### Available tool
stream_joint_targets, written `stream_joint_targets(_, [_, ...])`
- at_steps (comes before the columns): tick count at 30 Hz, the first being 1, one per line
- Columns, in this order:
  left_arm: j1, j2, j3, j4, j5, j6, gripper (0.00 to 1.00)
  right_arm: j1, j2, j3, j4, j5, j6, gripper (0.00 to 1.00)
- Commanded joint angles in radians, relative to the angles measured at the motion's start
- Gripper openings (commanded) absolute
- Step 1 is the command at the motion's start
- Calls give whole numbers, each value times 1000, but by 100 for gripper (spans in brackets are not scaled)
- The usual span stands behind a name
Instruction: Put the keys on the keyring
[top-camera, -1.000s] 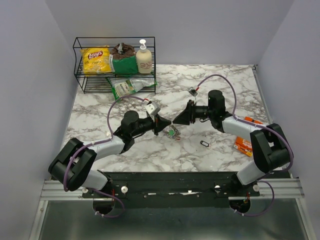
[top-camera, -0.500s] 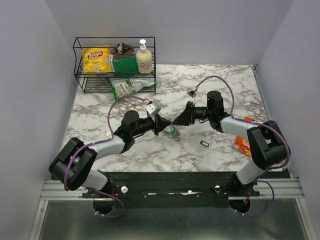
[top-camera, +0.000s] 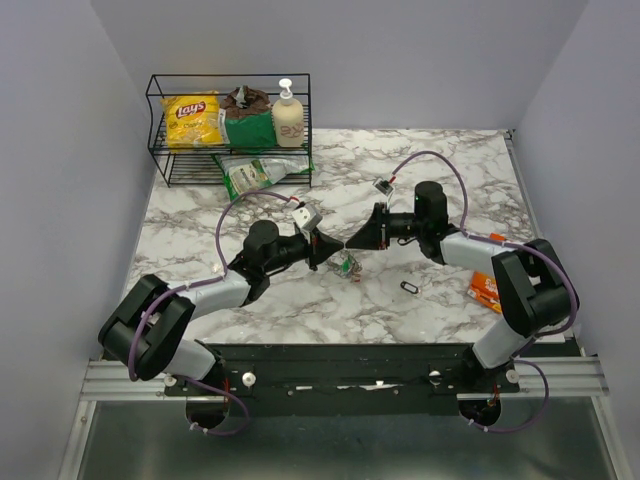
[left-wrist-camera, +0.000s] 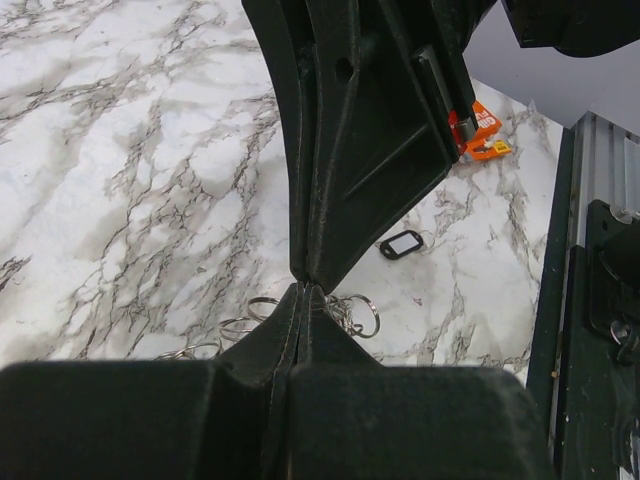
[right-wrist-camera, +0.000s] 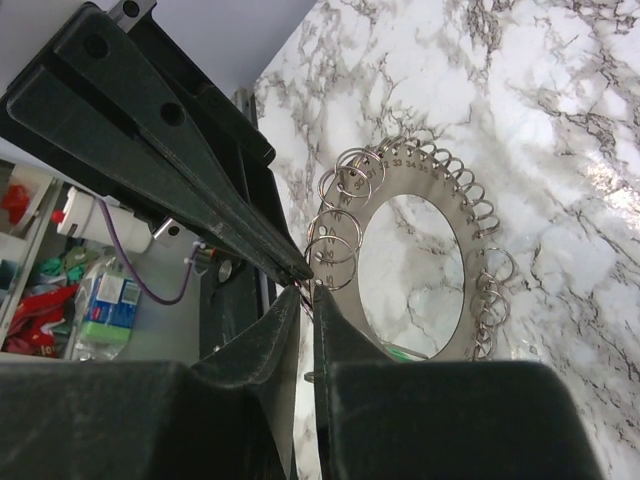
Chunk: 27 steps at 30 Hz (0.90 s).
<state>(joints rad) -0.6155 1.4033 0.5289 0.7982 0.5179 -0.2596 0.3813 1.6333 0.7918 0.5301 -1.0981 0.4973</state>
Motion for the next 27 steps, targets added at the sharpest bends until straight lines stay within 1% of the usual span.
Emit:
stream_joint_targets(1, [-1, 8, 28, 19, 24, -3, 0, 5, 20, 15, -4, -51, -14, 17])
stream_joint_targets(3, [-1, 6, 26, 21, 24, -4, 0, 7, 19, 17, -19, -51, -26, 15])
stream_joint_targets(6, [0, 2, 25, 25, 21, -3, 0, 7, 19, 20, -42, -52, -45, 15])
stream_joint_targets(8, [-1, 0, 25, 27, 24, -6, 0, 7, 19, 17, -41, -52, -48, 17])
stream_joint_targets(11, [0, -4, 25, 26, 27, -6, 0, 7, 28, 17, -35, -49, -42, 22])
stream_joint_targets(14, [0, -4, 25, 26, 27, -6, 0, 7, 42, 18, -10, -52, -23, 23])
stream_joint_targets(17, [-1, -4, 26, 26, 25, -7, 0, 7, 46, 17, -2, -51, -23, 15])
stream_joint_targets(18, [-1, -4, 26, 26, 27, -7, 0, 7, 46, 17, -4, -51, -22, 1])
stream_joint_targets(23, [-1, -7, 37, 4, 28, -6, 0, 5, 25, 17, -24, -39, -37, 0])
stream_joint_targets(27, [-1, -7, 71, -60, 42, 13, 0, 7, -13, 33, -97, -19, -71, 0])
